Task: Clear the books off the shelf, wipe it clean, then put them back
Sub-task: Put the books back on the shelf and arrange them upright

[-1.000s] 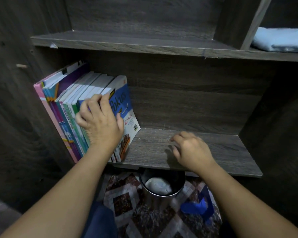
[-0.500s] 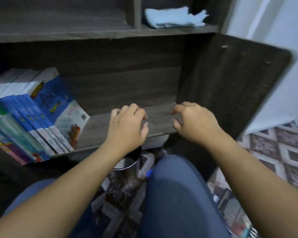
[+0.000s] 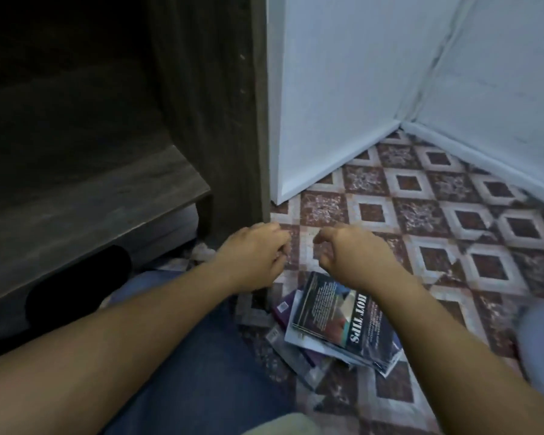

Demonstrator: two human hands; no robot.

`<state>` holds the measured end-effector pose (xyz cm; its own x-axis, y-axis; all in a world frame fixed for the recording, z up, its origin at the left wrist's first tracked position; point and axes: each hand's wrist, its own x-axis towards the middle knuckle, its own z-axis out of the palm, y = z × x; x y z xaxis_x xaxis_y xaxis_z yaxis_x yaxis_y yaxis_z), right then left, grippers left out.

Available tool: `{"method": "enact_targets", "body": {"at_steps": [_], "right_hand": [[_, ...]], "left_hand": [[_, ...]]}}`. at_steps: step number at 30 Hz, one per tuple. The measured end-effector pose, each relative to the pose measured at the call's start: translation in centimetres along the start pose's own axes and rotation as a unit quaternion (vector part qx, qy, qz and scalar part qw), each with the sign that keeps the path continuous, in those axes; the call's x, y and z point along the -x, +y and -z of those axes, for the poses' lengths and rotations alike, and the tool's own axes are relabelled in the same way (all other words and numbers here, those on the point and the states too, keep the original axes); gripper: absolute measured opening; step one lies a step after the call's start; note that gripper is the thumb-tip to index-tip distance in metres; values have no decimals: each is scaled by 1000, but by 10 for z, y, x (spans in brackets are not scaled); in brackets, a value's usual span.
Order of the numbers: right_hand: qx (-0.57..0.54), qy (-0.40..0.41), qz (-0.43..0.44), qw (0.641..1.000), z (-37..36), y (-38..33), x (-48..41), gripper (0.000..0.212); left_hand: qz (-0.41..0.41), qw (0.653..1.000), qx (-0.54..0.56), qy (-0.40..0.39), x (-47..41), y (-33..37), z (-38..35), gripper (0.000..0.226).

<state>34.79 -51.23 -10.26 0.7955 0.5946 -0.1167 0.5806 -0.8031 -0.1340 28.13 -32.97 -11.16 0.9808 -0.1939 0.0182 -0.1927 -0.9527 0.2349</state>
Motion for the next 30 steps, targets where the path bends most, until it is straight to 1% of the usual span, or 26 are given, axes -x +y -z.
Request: {"method": "enact_targets", "body": {"at_steps": [3, 7, 10, 13, 17, 20, 22, 24, 27, 30], "right_hand": [[-19, -39, -40, 998, -37, 33, -2, 30], [-30, -76, -73, 994, -90, 63, -5, 30], [-38, -115, -86, 989, -130, 78, -5, 35], [-45, -141, -89, 985, -168, 88, -5, 36], [-35, -163, -92, 982, -207, 94, -3, 37], [-20, -178, -95, 979, -232, 97, -3, 40], [-13, -182, -100, 978, -250, 98, -1, 50], [-5, -193, -110, 975, -271, 100, 2, 67], [15, -199, -126, 972, -294, 103, 6, 89], [17, -218, -126, 968, -310, 107, 11, 101]], "left_hand": [[-13, 998, 11, -59, -27, 7, -35, 3], [-16, 993, 4, -121, -51, 8, -73, 14], [-3, 987, -11, -159, -63, 4, -97, 18], [13, 980, -32, -195, -73, 0, -122, 18], [18, 974, -72, -216, -75, -3, -143, 29], [2, 975, -67, -211, -70, -4, -155, 31], [-9, 979, -40, -201, -61, -4, -159, 30], [-16, 979, -14, -202, -56, -5, -162, 31], [-14, 982, -7, -186, -55, -5, -162, 32], [-10, 983, -8, -181, -57, -6, -164, 33]]}}
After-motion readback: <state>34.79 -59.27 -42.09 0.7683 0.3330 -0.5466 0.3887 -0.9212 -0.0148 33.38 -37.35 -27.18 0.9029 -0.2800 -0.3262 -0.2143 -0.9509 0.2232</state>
